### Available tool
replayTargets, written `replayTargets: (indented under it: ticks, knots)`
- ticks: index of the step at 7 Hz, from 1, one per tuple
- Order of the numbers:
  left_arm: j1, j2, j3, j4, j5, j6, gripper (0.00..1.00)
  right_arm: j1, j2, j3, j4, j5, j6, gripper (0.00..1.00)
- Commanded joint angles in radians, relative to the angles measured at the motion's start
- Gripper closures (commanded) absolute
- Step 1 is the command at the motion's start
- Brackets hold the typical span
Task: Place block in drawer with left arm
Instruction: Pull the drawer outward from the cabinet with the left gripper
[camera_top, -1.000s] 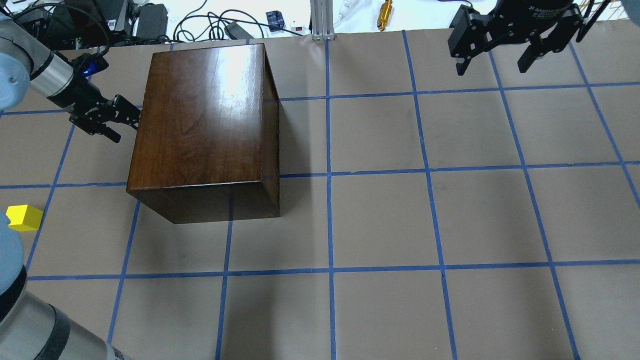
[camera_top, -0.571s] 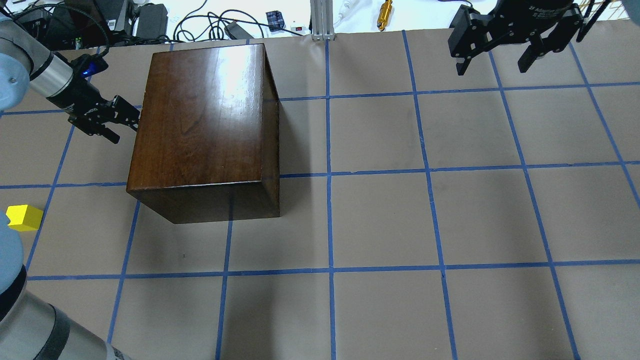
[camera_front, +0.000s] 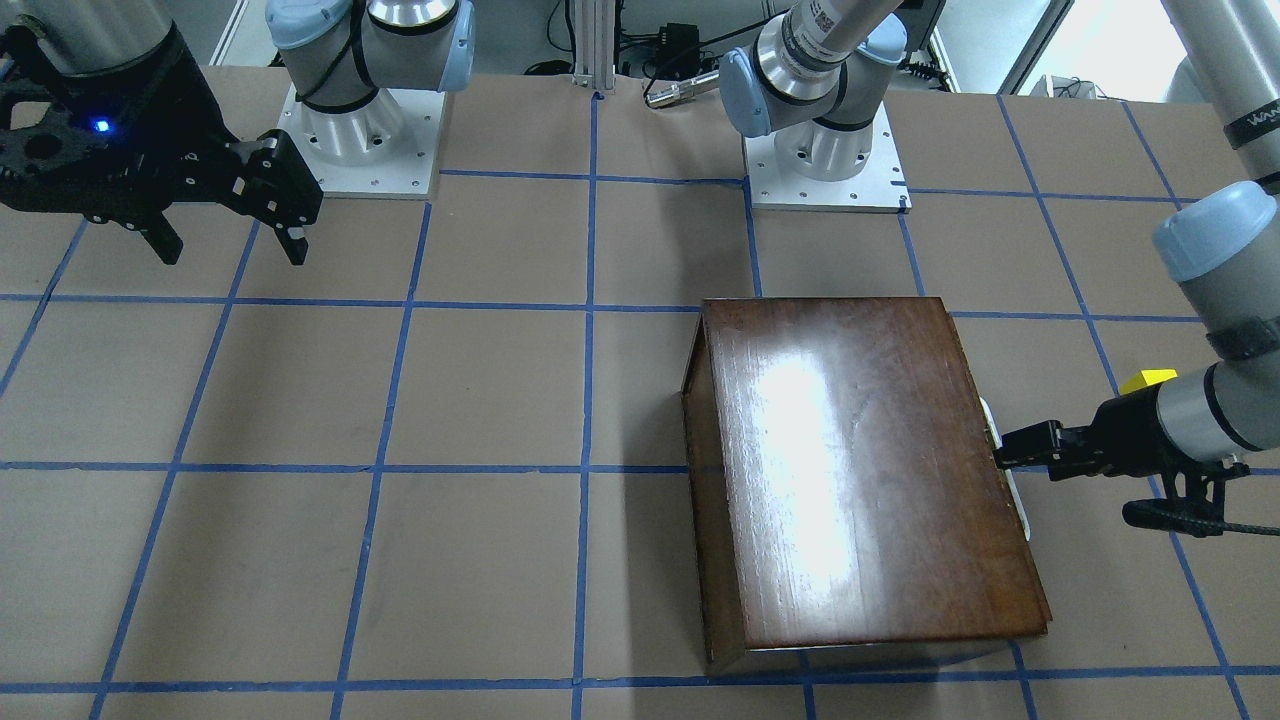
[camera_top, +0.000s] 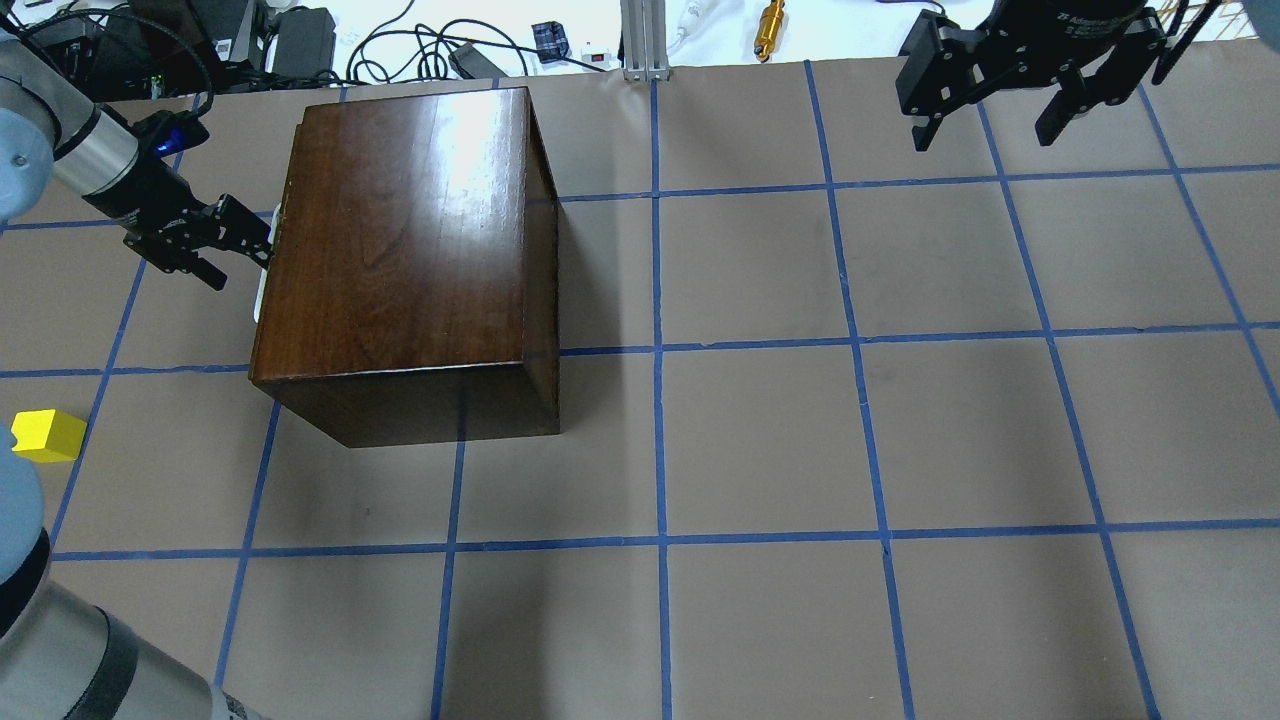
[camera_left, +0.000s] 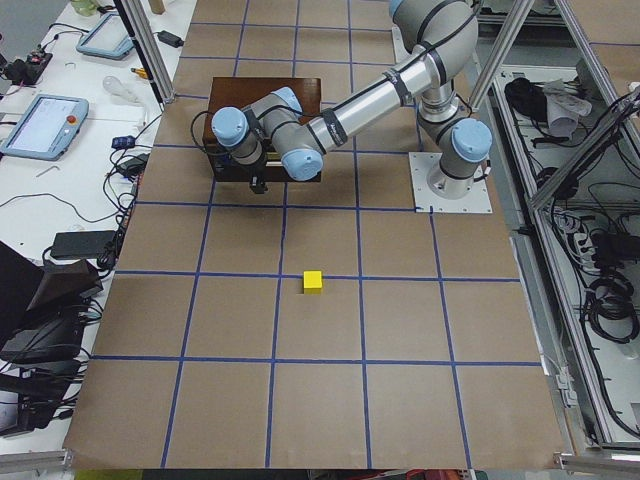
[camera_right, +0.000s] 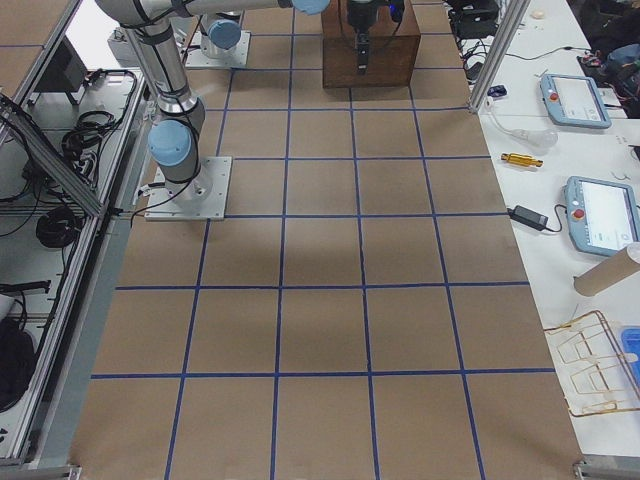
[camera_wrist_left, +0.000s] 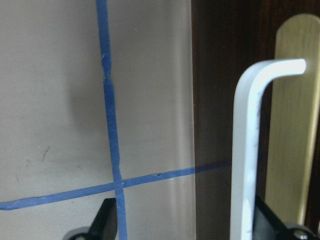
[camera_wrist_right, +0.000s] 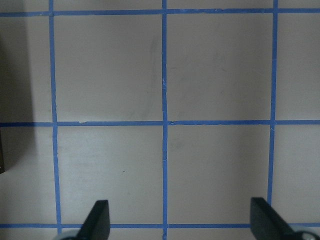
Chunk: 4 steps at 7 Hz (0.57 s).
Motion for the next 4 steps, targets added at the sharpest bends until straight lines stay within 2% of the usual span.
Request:
replayTargets:
  ticks: [1,3,4]
  knots:
    - [0.004,0.002,0.001,0.007,0.005,0.001,0.09,0.0,0.0,0.0,0.0,0.001,0.0,0.0]
    - [0.006,0.003,0.001,0.007,0.01,0.003,0.09,0.0,0.0,0.0,0.0,-0.001,0.0,0.0]
    - [0.006,0.003,0.002,0.009,0.045,0.0,0.09,0.0,0.0,0.0,0.0,0.001,0.0,0.0]
